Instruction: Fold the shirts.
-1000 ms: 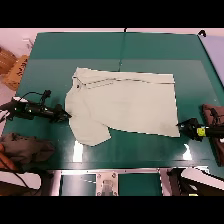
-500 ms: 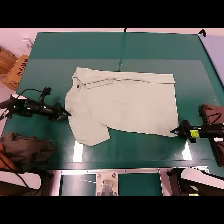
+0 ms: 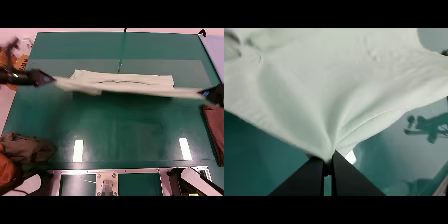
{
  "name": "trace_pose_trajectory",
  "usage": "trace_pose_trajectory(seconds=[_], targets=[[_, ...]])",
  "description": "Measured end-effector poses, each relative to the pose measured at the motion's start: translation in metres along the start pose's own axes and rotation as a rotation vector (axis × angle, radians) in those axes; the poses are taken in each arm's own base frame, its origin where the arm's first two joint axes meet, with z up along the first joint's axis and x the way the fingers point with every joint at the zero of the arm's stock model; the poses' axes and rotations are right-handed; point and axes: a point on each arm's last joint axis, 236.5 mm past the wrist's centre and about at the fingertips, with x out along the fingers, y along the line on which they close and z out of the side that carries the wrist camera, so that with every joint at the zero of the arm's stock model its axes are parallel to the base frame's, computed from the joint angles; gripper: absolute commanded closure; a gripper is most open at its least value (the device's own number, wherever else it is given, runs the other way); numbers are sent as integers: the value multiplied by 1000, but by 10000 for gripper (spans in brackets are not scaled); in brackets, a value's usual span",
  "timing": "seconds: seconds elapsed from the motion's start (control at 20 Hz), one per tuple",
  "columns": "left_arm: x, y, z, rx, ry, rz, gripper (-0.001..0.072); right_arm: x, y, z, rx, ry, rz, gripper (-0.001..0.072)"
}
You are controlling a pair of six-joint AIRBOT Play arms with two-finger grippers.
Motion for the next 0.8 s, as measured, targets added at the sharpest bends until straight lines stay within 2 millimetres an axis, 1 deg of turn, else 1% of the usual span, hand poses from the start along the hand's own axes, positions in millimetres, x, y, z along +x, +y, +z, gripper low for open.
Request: trace_pose_trajectory(seconds=[0.05,0.1,0.15,0.2,0.25,0.35,0.4,0.45,0.5,0.55,0.6,0.65,0.7,0.75,0.8], targets=[[-28,-29,26,97,-86,29,681,-24,34,28,-81,-104,20,700],[-61,-65,51,203,-188,63,681,-51,72,51,-158,-213,38,700],[-92,-101,69,303,-279,91,681,-78,107,69,-233,-316,51,700],[-126,-141,83,401,-375,117,681,-108,144,82,-308,-427,60,700],[-157,-180,90,488,-460,142,680,-139,181,90,-385,-539,66,700],[-208,-243,91,619,-596,187,681,-195,243,93,-514,-735,64,700],[-230,-270,88,671,-658,209,680,-218,266,90,-566,-814,56,700],[-247,-290,83,705,-701,228,680,-237,285,85,-609,-878,43,700],[-259,-302,80,722,-733,246,680,-252,299,80,-643,-929,33,700],[-267,-308,77,726,-752,272,680,-261,307,77,-662,-958,25,700],[-272,-309,76,723,-758,290,680,-265,307,77,-669,-973,4,700],[-272,-306,75,707,-752,303,680,-264,303,78,-663,-972,-7,700],[-269,-298,74,683,-732,312,680,-260,296,80,-647,-967,-14,700],[-262,-284,76,649,-706,323,680,-253,285,83,-622,-950,-19,700],[-252,-267,79,608,-671,325,680,-243,271,87,-586,-927,-20,700]])
